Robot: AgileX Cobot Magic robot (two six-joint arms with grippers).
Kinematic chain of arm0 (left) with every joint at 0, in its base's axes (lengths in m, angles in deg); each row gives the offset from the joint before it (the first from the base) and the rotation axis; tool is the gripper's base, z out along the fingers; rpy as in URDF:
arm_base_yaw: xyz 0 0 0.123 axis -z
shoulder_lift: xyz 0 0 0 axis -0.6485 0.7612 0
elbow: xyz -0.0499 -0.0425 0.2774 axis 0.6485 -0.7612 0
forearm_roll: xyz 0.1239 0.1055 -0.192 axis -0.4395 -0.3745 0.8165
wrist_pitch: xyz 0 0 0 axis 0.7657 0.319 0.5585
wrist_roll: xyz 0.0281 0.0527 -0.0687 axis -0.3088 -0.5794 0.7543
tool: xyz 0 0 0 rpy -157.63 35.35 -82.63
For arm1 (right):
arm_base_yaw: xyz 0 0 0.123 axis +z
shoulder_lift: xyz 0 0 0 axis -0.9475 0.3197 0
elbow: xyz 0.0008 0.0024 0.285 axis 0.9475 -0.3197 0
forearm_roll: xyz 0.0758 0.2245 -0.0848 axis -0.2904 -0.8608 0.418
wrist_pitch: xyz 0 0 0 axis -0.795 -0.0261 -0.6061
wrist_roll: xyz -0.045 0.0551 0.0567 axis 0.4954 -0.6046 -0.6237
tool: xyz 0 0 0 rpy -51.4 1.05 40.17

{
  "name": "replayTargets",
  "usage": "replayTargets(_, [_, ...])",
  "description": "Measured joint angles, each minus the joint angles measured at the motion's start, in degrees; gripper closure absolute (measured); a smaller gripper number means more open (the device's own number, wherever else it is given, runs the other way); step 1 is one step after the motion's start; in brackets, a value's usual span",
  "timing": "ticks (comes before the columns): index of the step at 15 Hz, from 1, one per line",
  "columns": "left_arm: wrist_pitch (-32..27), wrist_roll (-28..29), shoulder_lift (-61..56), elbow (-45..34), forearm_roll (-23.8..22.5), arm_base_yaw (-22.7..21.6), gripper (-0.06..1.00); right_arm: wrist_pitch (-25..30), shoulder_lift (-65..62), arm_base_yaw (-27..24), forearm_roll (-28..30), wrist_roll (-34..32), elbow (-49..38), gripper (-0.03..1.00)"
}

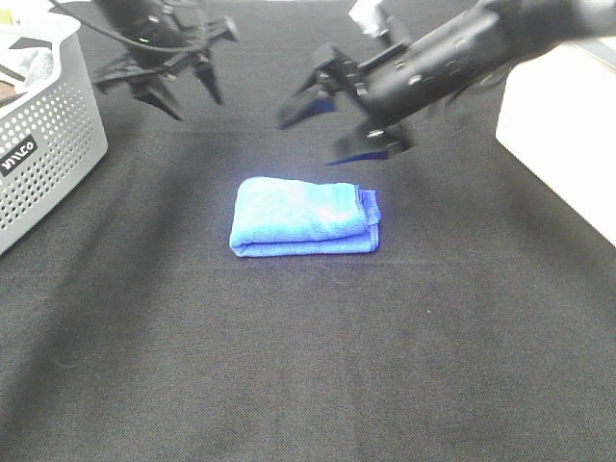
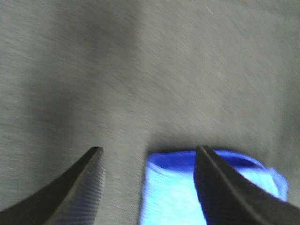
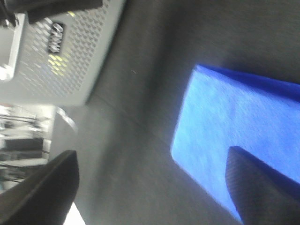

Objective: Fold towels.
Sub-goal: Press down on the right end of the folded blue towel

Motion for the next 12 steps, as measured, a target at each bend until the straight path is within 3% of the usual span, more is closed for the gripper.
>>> replayTargets(3, [0.1, -1.1, -0.2, 0.0, -1.1, -0.1, 0.39, -0.8, 4.9, -0.2, -1.2, 2.9, 0.0, 0.17])
replayTargets(12, [-0.1, -5.3, -4.9, 0.0, -3.4, -0.1, 0.39, 0.2, 8.7, -3.4, -0.7, 3.3, 0.1, 0.17])
